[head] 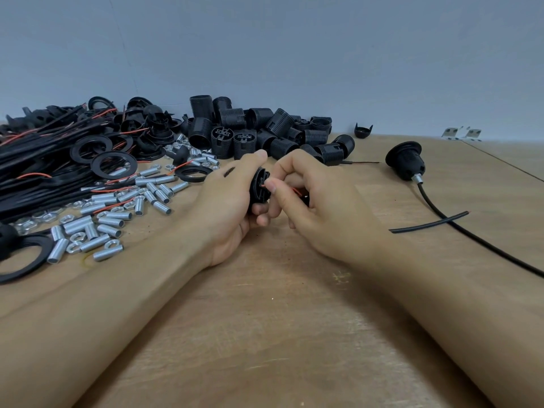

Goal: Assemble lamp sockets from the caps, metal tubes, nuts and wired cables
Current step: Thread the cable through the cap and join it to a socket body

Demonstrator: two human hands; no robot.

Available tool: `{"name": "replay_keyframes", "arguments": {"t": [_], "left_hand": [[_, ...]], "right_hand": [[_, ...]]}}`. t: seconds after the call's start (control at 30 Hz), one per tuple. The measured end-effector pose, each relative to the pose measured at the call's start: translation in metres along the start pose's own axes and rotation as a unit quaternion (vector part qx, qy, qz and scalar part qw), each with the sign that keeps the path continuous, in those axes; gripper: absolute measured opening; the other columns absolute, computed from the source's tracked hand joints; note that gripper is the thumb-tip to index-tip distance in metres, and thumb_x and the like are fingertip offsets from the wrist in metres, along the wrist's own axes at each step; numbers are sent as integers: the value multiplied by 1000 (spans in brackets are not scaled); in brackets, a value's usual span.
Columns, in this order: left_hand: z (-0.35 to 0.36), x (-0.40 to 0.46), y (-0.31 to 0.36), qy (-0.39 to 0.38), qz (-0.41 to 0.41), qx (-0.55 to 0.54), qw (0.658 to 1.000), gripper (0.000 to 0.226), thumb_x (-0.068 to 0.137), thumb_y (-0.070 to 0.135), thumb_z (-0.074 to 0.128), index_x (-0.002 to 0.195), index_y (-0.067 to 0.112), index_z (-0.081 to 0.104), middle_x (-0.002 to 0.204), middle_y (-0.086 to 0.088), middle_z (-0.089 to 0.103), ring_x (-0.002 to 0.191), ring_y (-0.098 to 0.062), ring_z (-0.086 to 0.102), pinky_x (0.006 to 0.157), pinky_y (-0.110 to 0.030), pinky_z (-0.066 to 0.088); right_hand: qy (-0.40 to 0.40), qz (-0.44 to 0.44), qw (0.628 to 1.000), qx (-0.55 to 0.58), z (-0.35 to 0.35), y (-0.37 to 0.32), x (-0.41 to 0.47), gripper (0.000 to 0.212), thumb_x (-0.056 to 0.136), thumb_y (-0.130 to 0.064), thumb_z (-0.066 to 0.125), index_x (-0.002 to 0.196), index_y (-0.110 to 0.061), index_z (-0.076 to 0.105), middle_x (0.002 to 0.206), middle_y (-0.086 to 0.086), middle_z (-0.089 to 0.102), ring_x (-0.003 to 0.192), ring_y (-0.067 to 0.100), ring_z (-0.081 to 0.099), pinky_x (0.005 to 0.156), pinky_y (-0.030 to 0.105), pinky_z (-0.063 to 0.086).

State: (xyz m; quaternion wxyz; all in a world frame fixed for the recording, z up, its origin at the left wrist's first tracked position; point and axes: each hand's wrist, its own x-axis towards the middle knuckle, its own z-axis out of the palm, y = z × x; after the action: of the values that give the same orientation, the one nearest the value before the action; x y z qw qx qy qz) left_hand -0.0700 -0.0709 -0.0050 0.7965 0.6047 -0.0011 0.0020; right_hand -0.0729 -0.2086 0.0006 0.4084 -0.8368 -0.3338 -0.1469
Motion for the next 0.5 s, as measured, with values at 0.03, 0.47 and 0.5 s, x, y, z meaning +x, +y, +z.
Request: {"name": "replay_keyframes", "arguments": {"t": [0.03, 0.47, 0.5], "left_hand": [[0, 0, -1, 6, 7, 3, 1000, 27, 100, 32, 53, 87, 8, 54, 62, -11, 47, 45, -15, 40, 37, -20, 32], [-3, 0, 1, 1, 18, 16, 1000, 31, 99, 38, 56, 106, 8, 59, 83, -17, 50, 49, -15, 41, 40, -23, 36], [-3, 0, 1, 3, 16, 13, 1000, 31, 99, 38, 56, 105, 8, 58, 83, -16, 50, 48, -14, 40, 39, -22, 35]], "right_hand": [[2, -5, 1000, -4, 1, 1, 0, 8, 99, -18, 55, 92, -15, 54, 67, -7, 69, 56, 0, 60, 57, 10, 35], [-120, 37, 988, 90, -8, -2, 2, 33, 83, 0, 52, 104, -16, 32, 89, -8, 53, 73, 2, 60, 66, 24, 49], [-135, 42, 987, 80, -10, -3, 2, 36, 78, 0, 52, 104, -16, 31, 92, -5, 48, 75, 8, 57, 69, 34, 50]]}}
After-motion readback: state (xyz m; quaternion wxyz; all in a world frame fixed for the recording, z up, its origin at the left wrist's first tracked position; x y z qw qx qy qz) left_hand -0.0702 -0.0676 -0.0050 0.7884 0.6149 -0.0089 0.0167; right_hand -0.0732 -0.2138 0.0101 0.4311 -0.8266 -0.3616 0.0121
